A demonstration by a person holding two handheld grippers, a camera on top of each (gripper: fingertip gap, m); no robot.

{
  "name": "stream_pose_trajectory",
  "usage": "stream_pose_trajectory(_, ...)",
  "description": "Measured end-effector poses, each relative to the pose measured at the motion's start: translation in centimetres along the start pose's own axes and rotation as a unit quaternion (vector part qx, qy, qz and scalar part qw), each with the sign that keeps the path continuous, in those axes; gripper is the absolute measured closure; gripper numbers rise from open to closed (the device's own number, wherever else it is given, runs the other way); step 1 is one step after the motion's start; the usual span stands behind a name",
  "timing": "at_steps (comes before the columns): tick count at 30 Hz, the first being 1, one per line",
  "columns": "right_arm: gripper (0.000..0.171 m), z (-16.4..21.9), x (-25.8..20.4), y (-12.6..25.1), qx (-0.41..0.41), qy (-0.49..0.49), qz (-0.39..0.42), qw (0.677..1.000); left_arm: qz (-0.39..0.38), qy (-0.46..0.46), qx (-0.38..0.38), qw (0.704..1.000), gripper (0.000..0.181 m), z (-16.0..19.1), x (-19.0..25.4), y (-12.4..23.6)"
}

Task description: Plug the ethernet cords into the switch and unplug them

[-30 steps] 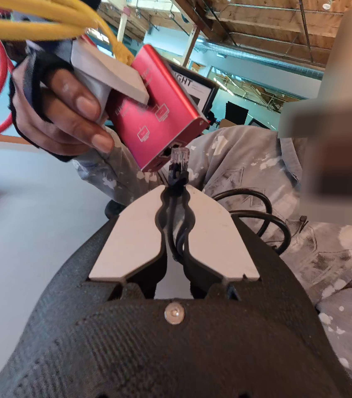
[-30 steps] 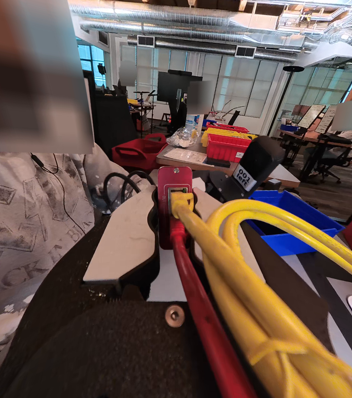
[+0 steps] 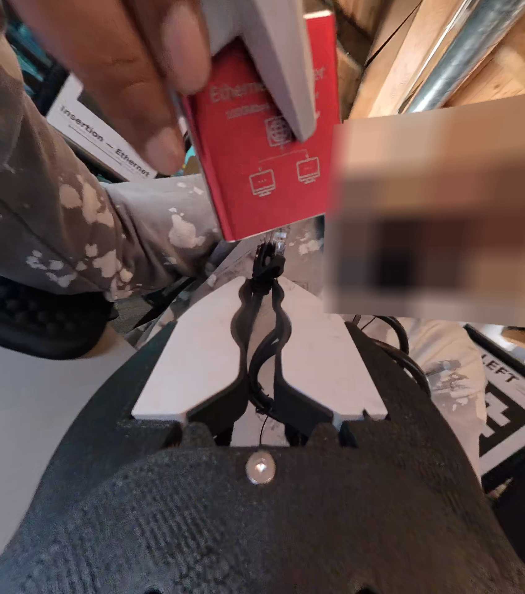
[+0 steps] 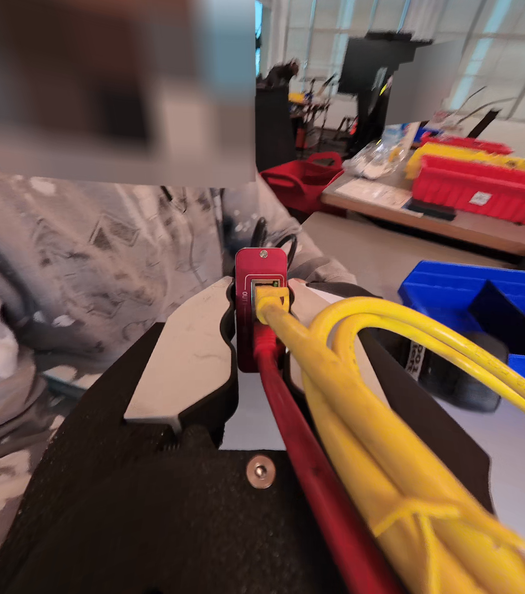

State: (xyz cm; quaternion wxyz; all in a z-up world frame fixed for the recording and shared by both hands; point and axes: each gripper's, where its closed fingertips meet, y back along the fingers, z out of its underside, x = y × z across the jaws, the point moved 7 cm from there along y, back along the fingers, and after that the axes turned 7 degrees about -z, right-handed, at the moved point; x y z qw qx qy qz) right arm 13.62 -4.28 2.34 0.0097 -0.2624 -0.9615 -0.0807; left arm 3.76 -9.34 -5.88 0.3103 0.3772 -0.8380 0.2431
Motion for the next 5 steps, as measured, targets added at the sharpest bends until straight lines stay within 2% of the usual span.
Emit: stream_pose_trajectory(5, 0.144, -0.44, -0.66, 0.01, -0.056, -0.015, -0.043, 0.997, 0.022, 0.024, 0.009, 0.999, 0.169, 0.08, -0.98, -0.99)
